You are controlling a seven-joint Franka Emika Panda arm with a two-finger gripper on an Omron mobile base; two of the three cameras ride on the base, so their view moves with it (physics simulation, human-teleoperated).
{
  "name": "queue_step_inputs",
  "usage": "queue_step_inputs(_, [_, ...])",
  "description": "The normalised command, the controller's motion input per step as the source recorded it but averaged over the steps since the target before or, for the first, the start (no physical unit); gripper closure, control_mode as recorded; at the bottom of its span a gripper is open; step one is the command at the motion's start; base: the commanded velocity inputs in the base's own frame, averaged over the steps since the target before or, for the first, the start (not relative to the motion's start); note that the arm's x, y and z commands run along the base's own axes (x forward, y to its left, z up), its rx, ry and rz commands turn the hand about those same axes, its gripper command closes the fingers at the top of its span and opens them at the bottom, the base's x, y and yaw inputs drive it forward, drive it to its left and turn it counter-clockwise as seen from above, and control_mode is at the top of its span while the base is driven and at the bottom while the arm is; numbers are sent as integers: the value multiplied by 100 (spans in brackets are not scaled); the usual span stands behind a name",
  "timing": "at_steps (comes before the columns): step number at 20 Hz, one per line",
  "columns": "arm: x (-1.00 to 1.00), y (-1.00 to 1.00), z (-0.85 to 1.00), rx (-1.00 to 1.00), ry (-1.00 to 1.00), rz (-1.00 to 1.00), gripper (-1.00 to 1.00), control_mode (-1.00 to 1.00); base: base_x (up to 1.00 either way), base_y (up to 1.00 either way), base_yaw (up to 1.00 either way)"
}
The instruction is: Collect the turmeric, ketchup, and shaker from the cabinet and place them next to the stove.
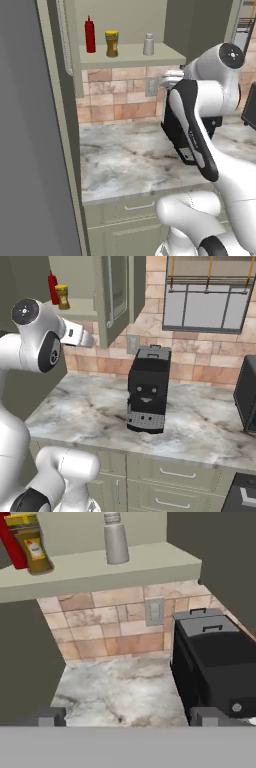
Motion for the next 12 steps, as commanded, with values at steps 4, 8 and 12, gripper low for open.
queue_step_inputs(4, [12,22,49,0,-25,0,-100,-100,0,0,0])
queue_step_inputs(8, [18,18,38,0,-28,0,-100,-100,0,0,0])
queue_step_inputs(12, [19,16,41,0,-31,0,-100,-100,0,0,0])
